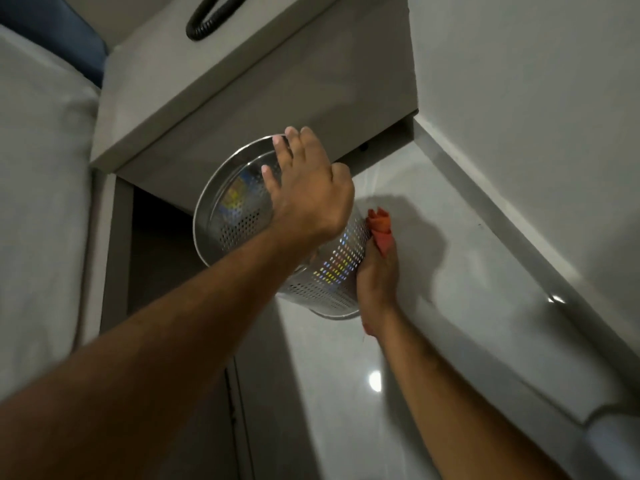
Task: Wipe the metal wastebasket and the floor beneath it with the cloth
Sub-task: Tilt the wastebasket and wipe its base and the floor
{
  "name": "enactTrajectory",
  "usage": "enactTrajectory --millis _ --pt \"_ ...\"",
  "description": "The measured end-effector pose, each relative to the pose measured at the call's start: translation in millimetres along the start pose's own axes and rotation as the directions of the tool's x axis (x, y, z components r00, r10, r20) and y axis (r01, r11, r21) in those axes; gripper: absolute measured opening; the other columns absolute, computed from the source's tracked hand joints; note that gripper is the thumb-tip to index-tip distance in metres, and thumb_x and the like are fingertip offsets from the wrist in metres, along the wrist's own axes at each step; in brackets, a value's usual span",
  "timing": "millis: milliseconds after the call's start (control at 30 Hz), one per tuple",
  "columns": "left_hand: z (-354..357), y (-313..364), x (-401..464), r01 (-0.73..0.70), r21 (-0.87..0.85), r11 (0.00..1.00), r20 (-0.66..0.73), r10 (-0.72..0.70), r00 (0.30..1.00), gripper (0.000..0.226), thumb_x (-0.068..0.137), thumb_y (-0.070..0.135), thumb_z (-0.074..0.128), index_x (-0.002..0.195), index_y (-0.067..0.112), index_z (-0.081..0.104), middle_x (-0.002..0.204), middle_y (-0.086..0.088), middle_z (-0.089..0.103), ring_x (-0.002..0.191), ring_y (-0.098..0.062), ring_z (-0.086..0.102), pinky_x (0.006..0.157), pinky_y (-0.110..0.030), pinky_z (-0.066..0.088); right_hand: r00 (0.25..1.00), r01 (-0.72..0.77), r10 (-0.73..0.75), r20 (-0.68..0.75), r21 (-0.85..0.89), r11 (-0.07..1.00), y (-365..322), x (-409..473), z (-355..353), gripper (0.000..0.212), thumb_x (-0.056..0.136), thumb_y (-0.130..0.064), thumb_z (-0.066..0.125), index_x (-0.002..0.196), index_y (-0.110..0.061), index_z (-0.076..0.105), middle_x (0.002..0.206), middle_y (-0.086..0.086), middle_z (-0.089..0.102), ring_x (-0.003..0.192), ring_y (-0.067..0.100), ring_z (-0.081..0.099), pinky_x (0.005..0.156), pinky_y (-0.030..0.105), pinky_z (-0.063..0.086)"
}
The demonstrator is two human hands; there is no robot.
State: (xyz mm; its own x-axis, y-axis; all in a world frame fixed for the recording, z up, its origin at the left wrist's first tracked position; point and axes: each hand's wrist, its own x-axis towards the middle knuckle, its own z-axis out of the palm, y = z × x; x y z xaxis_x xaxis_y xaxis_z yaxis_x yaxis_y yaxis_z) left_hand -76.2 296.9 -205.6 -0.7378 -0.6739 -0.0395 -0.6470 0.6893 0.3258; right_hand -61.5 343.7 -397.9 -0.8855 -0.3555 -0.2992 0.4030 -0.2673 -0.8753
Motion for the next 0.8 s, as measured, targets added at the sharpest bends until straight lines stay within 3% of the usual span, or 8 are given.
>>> enactTrajectory --millis 100,167,200,300,367,567,733,800 --pt "-2.3 -0.2 1.8 -0.007 0.013 1.000 -0.008 0.007 1.000 0.068 0.091 0.028 0.025 0.151 0.007 -0.002 0.162 -0.011 -0.008 0.148 -0.023 -0.017 0.117 -0.047 -0.012 0.968 0.239 -0.244 0.060 0.075 0.968 -34.2 -15.0 30.8 0.041 0.103 -0.040 0.053 0.144 -0.042 0.054 0.145 -0.018 0.062 0.139 0.009 0.057 0.121 0.049 0.040" --pt "-2.3 -0.8 2.4 -0.006 -0.001 1.000 -0.008 0.006 1.000 0.068 0.092 0.029 0.025 0.151 0.007 -0.001 0.162 -0.011 -0.008 0.148 -0.023 -0.016 0.117 -0.045 -0.012 0.917 0.398 -0.398 0.007 0.000 0.917 -27.5 -21.9 34.3 0.041 0.105 -0.041 0.052 0.146 -0.040 0.053 0.146 -0.026 0.059 0.140 -0.001 0.052 0.128 0.029 0.026" --pt "-2.3 -0.9 2.0 -0.009 -0.006 1.000 -0.011 0.009 1.000 0.068 0.092 0.028 0.024 0.151 0.007 -0.001 0.162 -0.011 -0.007 0.148 -0.023 -0.016 0.117 -0.045 -0.012 0.927 0.374 -0.376 -0.021 -0.041 0.926 -14.4 -23.9 27.0 0.044 0.105 -0.039 0.052 0.148 -0.036 0.051 0.148 -0.024 0.057 0.141 -0.001 0.051 0.125 0.024 0.029" --pt "-1.5 -1.0 3.4 -0.017 0.011 1.000 -0.024 0.017 1.000 0.066 0.093 0.027 0.025 0.151 0.006 0.001 0.163 -0.012 -0.006 0.148 -0.024 -0.014 0.117 -0.046 -0.010 0.993 0.044 -0.052 -0.104 -0.072 0.996 22.5 -22.7 -5.0 0.052 0.101 -0.018 0.050 0.152 -0.012 0.048 0.155 -0.007 0.049 0.149 0.015 0.043 0.126 0.038 0.032" --pt "-1.8 -1.2 7.1 -0.004 0.032 0.999 -0.032 0.005 0.999 0.066 0.093 0.026 0.026 0.151 0.006 0.002 0.163 -0.012 -0.004 0.149 -0.025 -0.013 0.117 -0.048 -0.008 0.998 0.004 -0.014 -0.068 -0.139 0.990 26.1 -16.1 -13.4 0.044 0.107 -0.005 0.039 0.150 -0.007 0.047 0.158 0.004 0.044 0.150 0.017 0.037 0.128 0.046 0.027" --pt "-1.4 7.4 26.5 0.129 0.050 0.990 -0.086 -0.124 0.989 0.066 0.092 0.027 0.028 0.150 0.003 0.008 0.162 -0.015 0.002 0.150 -0.027 -0.007 0.119 -0.049 -0.004 0.993 0.115 -0.115 -0.010 -0.031 0.993 -54.9 -11.3 38.7 0.023 0.092 -0.054 0.049 0.105 -0.060 0.068 0.100 -0.032 0.074 0.101 -0.007 0.069 0.098 0.032 0.054" --pt "-1.4 9.8 35.3 0.170 0.070 0.983 -0.115 -0.162 0.980 0.067 0.092 0.030 0.030 0.149 0.001 0.012 0.162 -0.017 0.007 0.150 -0.030 -0.002 0.119 -0.048 -0.001 0.994 0.112 -0.110 0.022 -0.140 0.984 -48.1 -17.0 28.4 0.022 0.093 -0.058 0.045 0.105 -0.065 0.062 0.096 -0.036 0.070 0.098 -0.007 0.067 0.092 0.029 0.057" --pt "-2.4 9.6 34.4 0.176 0.066 0.982 -0.132 -0.166 0.977 0.067 0.092 0.031 0.031 0.149 0.001 0.014 0.161 -0.017 0.010 0.150 -0.031 -0.001 0.119 -0.048 0.000 0.995 0.083 -0.072 0.068 -0.179 0.980 -28.8 -16.4 16.9 0.039 0.100 -0.045 0.044 0.137 -0.053 0.054 0.125 -0.037 0.065 0.119 -0.002 0.064 0.100 0.021 0.053"
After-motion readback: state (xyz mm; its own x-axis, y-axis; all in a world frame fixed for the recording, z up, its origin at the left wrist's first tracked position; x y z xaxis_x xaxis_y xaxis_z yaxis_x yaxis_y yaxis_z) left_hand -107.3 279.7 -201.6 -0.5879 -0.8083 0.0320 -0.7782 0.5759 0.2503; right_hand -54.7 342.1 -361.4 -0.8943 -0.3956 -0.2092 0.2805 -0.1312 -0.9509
